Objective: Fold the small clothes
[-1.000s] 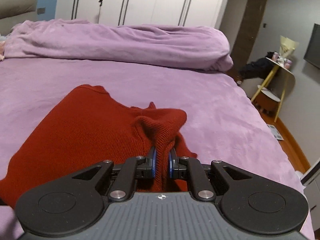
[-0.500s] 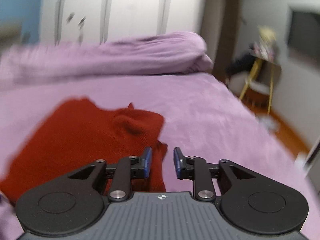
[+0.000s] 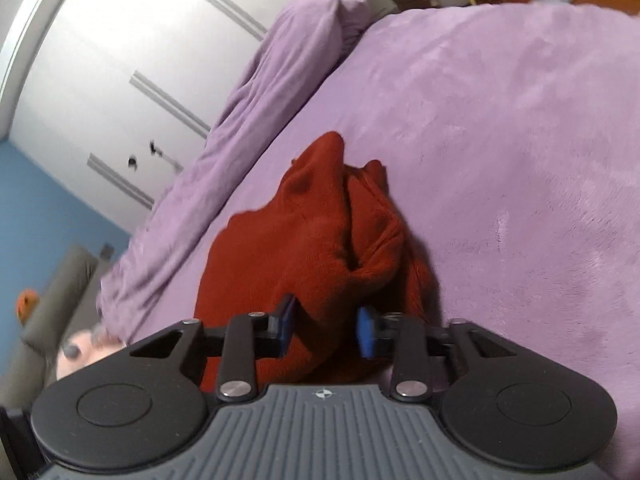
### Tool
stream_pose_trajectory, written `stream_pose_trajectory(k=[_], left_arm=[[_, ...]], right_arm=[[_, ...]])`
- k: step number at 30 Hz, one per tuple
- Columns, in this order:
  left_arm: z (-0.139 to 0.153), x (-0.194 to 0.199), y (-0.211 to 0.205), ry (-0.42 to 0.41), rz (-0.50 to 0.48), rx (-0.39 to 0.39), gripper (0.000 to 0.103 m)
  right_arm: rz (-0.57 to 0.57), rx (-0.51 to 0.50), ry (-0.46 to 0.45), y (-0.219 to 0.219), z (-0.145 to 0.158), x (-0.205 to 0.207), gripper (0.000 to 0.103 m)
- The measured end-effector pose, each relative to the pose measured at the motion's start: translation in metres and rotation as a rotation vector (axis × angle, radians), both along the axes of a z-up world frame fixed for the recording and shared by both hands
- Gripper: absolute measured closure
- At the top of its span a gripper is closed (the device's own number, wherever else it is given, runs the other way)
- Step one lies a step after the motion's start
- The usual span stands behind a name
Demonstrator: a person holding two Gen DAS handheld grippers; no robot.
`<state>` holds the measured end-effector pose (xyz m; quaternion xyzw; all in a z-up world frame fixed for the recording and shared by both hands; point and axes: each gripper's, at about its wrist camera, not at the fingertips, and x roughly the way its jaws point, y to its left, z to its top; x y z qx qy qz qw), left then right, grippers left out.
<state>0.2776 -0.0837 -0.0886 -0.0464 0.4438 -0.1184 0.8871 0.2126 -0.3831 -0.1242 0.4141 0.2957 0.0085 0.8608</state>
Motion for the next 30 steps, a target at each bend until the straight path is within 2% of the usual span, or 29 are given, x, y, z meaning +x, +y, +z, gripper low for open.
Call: stream_pose_trajectory(k=[2, 5, 6, 7, 9, 10, 12, 14, 15, 17, 20, 22, 23, 24, 26, 30], left_arm=[[0.001, 0.002, 0.003, -0.003, 0.013, -0.002, 0.042], [0.003, 0.003, 0.012, -0.002, 0.045, -0.008, 0.041], [0.004, 0.002, 0.016, -0.003, 0.055, -0.018, 0.041], [0.004, 0.002, 0.019, -0.002, 0.063, -0.031, 0.04], [0.001, 0.003, 0.023, 0.027, 0.056, -0.055, 0.039], [0.0, 0.004, 0.023, 0.045, 0.056, -0.058, 0.039], [0.001, 0.001, 0.025, 0.05, 0.051, -0.048, 0.039], [0.007, -0.001, 0.028, 0.05, 0.033, -0.031, 0.039], [0.011, -0.002, 0.031, 0.05, 0.025, -0.026, 0.039], [0.023, -0.003, 0.04, 0.044, 0.024, -0.002, 0.041], [0.04, 0.005, 0.05, -0.006, 0.049, 0.007, 0.041], [0.048, 0.025, 0.044, -0.027, 0.066, -0.009, 0.041], [0.051, 0.035, 0.036, -0.041, 0.067, -0.016, 0.041], [0.054, 0.048, 0.026, -0.058, 0.06, -0.031, 0.041], [0.054, 0.075, 0.004, -0.057, 0.045, -0.058, 0.04], [0.043, 0.133, -0.041, -0.029, 0.063, -0.031, 0.039]], right_arm=[[-0.005, 0.051, 0.005, 0.002, 0.0, -0.002, 0.093], [0.01, 0.429, -0.097, -0.017, -0.02, -0.009, 0.096], [0.0, 0.514, -0.122, -0.022, -0.028, -0.013, 0.096], [-0.012, 0.49, -0.101, -0.024, -0.031, -0.016, 0.096], [0.0, 0.165, 0.051, -0.015, -0.028, -0.01, 0.098], [0.041, 0.045, 0.071, -0.006, -0.028, -0.008, 0.098], [0.089, -0.078, 0.058, 0.006, -0.015, -0.008, 0.095], [0.118, -0.118, 0.062, 0.005, -0.003, -0.006, 0.089], [0.118, -0.121, 0.065, 0.001, 0.002, -0.008, 0.08], [0.098, -0.109, 0.059, -0.013, 0.011, -0.014, 0.072], [0.023, -0.12, 0.028, -0.034, 0.025, -0.02, 0.071], [0.035, -0.131, 0.008, -0.036, 0.034, -0.002, 0.072], [0.081, -0.161, 0.013, -0.028, 0.038, 0.014, 0.072], [0.154, -0.209, 0.019, -0.014, 0.042, 0.039, 0.077], [0.219, -0.294, 0.024, 0.01, 0.047, 0.077, 0.083], [0.242, -0.432, 0.1, 0.041, 0.045, 0.161, 0.083]])
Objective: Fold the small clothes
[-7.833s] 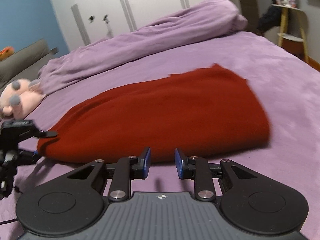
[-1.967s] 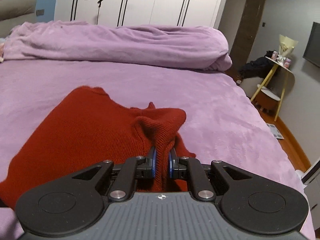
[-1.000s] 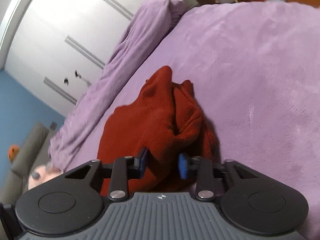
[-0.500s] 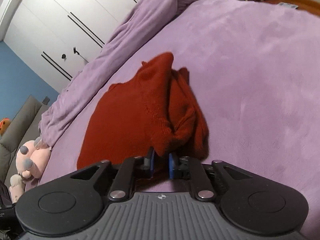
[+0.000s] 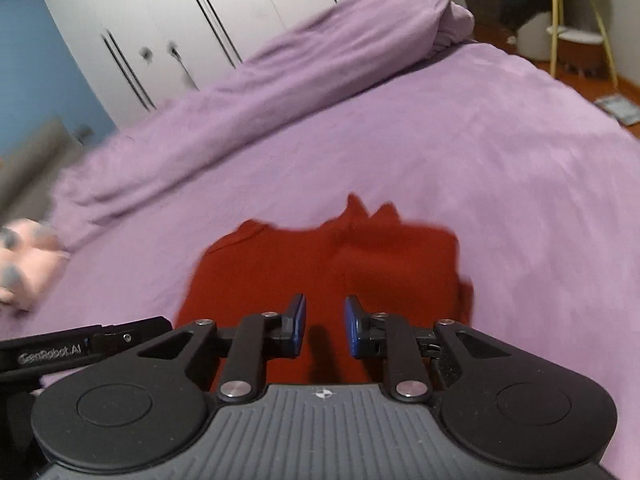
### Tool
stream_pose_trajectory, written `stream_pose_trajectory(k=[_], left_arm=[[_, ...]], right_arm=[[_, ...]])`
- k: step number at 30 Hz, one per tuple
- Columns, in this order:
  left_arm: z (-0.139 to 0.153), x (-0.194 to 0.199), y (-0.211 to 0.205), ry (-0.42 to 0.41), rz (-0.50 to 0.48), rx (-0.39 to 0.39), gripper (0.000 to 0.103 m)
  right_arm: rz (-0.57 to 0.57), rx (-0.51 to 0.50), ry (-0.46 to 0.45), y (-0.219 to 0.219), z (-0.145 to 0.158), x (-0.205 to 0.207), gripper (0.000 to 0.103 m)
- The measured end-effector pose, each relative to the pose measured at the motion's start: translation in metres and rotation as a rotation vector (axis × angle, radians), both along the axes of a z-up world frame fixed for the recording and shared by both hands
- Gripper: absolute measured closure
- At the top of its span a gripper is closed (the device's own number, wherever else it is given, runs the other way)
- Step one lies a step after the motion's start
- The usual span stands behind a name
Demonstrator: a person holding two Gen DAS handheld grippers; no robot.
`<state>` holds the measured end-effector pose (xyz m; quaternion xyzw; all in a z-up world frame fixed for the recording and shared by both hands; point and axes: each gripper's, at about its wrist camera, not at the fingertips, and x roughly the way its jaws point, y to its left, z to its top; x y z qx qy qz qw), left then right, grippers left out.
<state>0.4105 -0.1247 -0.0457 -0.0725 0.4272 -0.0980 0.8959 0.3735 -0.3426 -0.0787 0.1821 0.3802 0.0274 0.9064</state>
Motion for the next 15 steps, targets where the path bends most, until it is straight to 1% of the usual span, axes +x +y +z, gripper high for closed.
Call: stream_pose_trajectory(k=[3, 6, 8, 11, 15], left_arm=[[-0.021, 0.035, -0.021, 0.048, 0.019, 0.054, 0.038], [-0.038, 0.057, -0.035, 0.042, 0.018, 0.11, 0.03], [-0.047, 0.065, -0.041, 0.042, 0.023, 0.122, 0.023], [-0.057, 0.07, -0.042, 0.029, 0.033, 0.124, 0.017], [-0.06, 0.066, -0.043, 0.009, 0.042, 0.125, 0.015]], right_arm=[[-0.032, -0.091, 0.083, 0.007, -0.012, 0.046, 0.084], [-0.037, -0.15, 0.085, 0.001, -0.02, 0.064, 0.087], [-0.045, -0.147, 0.09, -0.006, -0.025, 0.073, 0.087], [-0.045, -0.167, 0.074, -0.002, -0.037, 0.078, 0.087], [-0.048, -0.228, 0.021, 0.009, -0.046, 0.075, 0.086]])
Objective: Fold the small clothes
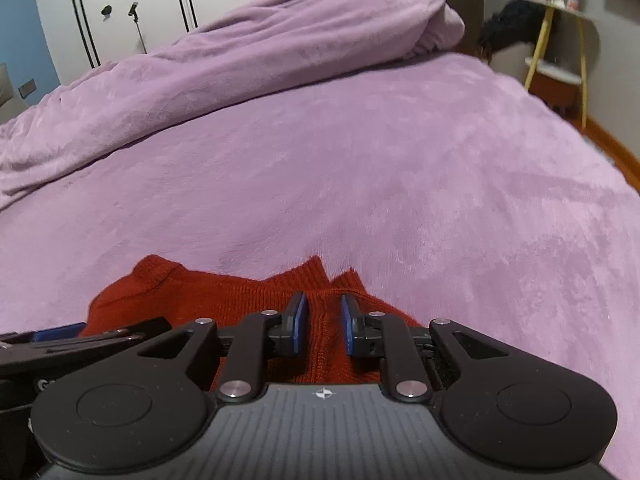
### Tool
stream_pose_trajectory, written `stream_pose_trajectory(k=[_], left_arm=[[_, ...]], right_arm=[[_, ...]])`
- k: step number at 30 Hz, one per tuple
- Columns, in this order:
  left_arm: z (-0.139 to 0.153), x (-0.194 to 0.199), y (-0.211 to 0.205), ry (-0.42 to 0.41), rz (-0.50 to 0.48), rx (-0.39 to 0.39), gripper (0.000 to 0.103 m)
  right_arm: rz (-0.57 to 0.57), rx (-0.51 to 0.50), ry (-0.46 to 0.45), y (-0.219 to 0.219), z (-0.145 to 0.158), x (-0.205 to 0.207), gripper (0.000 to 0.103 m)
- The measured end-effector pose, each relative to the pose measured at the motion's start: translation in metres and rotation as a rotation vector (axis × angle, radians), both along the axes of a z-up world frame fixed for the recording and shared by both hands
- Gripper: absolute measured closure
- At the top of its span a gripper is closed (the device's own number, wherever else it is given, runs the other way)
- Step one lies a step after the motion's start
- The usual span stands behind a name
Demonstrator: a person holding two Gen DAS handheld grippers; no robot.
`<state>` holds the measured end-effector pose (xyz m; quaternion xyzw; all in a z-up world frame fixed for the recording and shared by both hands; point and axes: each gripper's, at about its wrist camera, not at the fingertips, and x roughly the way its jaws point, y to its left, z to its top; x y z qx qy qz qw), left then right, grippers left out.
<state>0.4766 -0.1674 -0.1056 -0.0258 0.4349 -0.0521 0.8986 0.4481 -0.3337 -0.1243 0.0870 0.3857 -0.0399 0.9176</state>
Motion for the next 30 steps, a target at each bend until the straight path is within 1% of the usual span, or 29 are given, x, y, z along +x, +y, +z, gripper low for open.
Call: stream_pose_trajectory(k=[3, 5, 6, 7, 9, 11, 13, 14, 15, 16, 17, 18, 19, 20, 21, 22, 23, 24, 26, 28, 29, 30], left_arm=[[0.001, -0.001, 0.0, -0.002, 0.01, 0.003, 0.013], [0.002, -0.002, 0.003, 0.006, 0.017, -0.002, 0.012], [0.004, -0.003, 0.006, 0.011, 0.016, -0.012, 0.012], [0.007, -0.006, 0.01, 0.015, 0.013, -0.025, 0.012], [0.012, -0.017, 0.022, 0.029, 0.003, -0.064, 0.015], [0.018, -0.041, 0.039, 0.025, -0.005, -0.139, 0.016], [0.021, -0.073, 0.057, 0.014, -0.04, -0.199, 0.016], [0.022, -0.093, 0.067, 0.006, -0.048, -0.226, 0.016], [0.022, -0.111, 0.075, 0.004, -0.054, -0.244, 0.016], [0.02, -0.129, 0.082, 0.003, -0.068, -0.267, 0.016], [0.018, -0.147, 0.089, 0.006, -0.074, -0.292, 0.016], [0.018, -0.162, 0.096, 0.006, -0.064, -0.325, 0.016], [0.016, -0.177, 0.102, 0.016, -0.057, -0.368, 0.016], [0.015, -0.185, 0.105, 0.038, -0.049, -0.39, 0.018], [0.013, -0.193, 0.105, 0.061, -0.038, -0.402, 0.018], [0.012, -0.201, 0.105, 0.066, -0.034, -0.413, 0.018], [0.011, -0.208, 0.103, 0.063, -0.046, -0.418, 0.018], [0.009, -0.211, 0.099, 0.067, -0.059, -0.401, 0.018], [0.007, -0.211, 0.089, 0.064, -0.061, -0.33, 0.018], [0.004, -0.208, 0.082, 0.056, -0.062, -0.294, 0.02], [0.004, -0.204, 0.079, 0.052, -0.053, -0.279, 0.02], [0.003, -0.204, 0.077, 0.047, -0.053, -0.266, 0.02]], right_arm=[[-0.01, -0.017, -0.027, 0.003, -0.001, -0.003, 0.085], [-0.007, 0.0, -0.049, 0.001, 0.0, -0.007, 0.083], [-0.007, 0.029, -0.06, -0.003, 0.001, -0.01, 0.082], [-0.012, 0.085, -0.068, -0.011, 0.003, -0.016, 0.082], [-0.019, 0.173, -0.056, -0.025, 0.009, -0.029, 0.082], [-0.008, 0.249, -0.046, -0.035, 0.016, -0.056, 0.082], [-0.001, 0.319, -0.077, -0.045, 0.022, -0.104, 0.081], [0.0, 0.344, -0.087, -0.05, 0.023, -0.128, 0.079], [0.001, 0.378, -0.106, -0.055, 0.023, -0.154, 0.071], [-0.012, 0.419, -0.106, -0.06, 0.02, -0.179, 0.067], [-0.029, 0.459, -0.094, -0.065, 0.017, -0.196, 0.064], [-0.049, 0.52, -0.097, -0.071, 0.013, -0.216, 0.064], [-0.065, 0.568, -0.102, -0.074, 0.01, -0.228, 0.063], [-0.076, 0.605, -0.101, -0.076, 0.008, -0.237, 0.062], [-0.081, 0.637, -0.099, -0.077, 0.007, -0.243, 0.062], [-0.075, 0.679, -0.105, -0.078, 0.006, -0.247, 0.062], [-0.073, 0.712, -0.111, -0.079, 0.005, -0.248, 0.063], [-0.076, 0.746, -0.114, -0.079, 0.004, -0.247, 0.062], [-0.1, 0.78, -0.113, -0.079, -0.001, -0.242, 0.063], [-0.146, 0.826, -0.086, -0.08, -0.013, -0.234, 0.063], [-0.161, 0.856, -0.074, -0.08, -0.02, -0.231, 0.069], [-0.178, 0.887, -0.065, -0.08, -0.026, -0.227, 0.082]])
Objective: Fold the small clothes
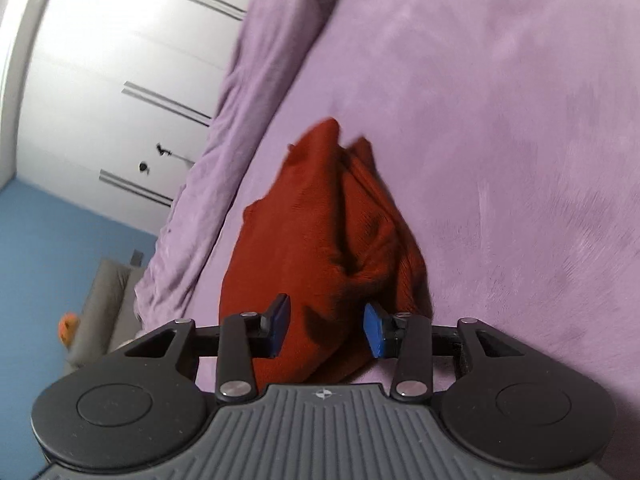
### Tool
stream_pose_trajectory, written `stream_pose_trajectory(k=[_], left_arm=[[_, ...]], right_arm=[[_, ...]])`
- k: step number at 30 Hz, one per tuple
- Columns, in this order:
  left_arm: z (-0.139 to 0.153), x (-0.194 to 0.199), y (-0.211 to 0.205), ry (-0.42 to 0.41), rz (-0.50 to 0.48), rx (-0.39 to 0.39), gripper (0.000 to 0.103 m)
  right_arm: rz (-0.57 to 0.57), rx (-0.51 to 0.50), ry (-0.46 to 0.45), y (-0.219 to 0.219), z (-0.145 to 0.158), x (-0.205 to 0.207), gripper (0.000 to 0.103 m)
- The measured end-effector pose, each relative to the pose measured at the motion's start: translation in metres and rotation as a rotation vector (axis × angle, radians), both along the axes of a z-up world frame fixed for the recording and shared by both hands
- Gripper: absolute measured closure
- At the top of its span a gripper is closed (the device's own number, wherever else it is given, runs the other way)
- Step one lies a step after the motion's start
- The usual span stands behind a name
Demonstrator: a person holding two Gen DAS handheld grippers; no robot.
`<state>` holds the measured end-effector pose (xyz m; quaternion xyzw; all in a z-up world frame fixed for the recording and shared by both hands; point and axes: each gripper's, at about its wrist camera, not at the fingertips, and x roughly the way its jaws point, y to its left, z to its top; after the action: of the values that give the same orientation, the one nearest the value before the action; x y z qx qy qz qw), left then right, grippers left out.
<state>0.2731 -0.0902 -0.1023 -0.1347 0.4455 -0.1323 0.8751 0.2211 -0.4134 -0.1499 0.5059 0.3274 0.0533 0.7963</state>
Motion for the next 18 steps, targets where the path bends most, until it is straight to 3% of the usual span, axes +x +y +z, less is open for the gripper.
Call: stream_pose_trajectory(k=[2, 5, 6, 8, 10, 13, 14, 15, 16, 17, 18], left_arm=[[-0.002, 0.005, -0.005, 0.013, -0.004, 0.047, 0.021], [0.0, 0.007, -0.001, -0.002, 0.012, 0.08, 0.023], [0.001, 0.008, 0.003, -0.005, 0.03, 0.092, 0.022], [-0.001, 0.011, 0.012, 0.011, 0.063, 0.097, 0.022], [-0.003, 0.014, 0.023, 0.039, 0.063, 0.053, 0.022], [0.003, 0.014, 0.035, 0.061, 0.03, 0.031, 0.023], [0.005, 0.014, 0.041, 0.073, 0.019, 0.014, 0.023], [0.009, 0.015, 0.05, 0.082, 0.007, -0.018, 0.023], [0.011, 0.016, 0.056, 0.08, -0.002, -0.05, 0.024], [0.014, 0.017, 0.064, 0.064, -0.016, -0.092, 0.024], [0.017, 0.018, 0.069, 0.038, -0.029, -0.124, 0.024]], right_arm=[[-0.016, 0.082, 0.019, 0.001, -0.009, 0.003, 0.094], [-0.014, 0.43, -0.098, -0.008, -0.027, -0.004, 0.096], [-0.02, 0.448, -0.117, -0.011, -0.028, -0.007, 0.096], [-0.012, 0.308, -0.062, -0.015, -0.026, -0.008, 0.096], [0.044, 0.057, 0.057, -0.011, -0.024, -0.003, 0.098], [0.133, -0.085, 0.033, -0.009, -0.006, 0.002, 0.096], [0.161, -0.133, 0.017, -0.01, 0.001, 0.003, 0.09], [0.194, -0.172, -0.005, -0.014, 0.009, 0.004, 0.074], [0.205, -0.192, -0.016, -0.019, 0.013, 0.004, 0.067], [0.202, -0.196, -0.025, -0.026, 0.016, 0.004, 0.047], [0.176, -0.193, -0.022, -0.037, 0.018, 0.005, 0.038]])
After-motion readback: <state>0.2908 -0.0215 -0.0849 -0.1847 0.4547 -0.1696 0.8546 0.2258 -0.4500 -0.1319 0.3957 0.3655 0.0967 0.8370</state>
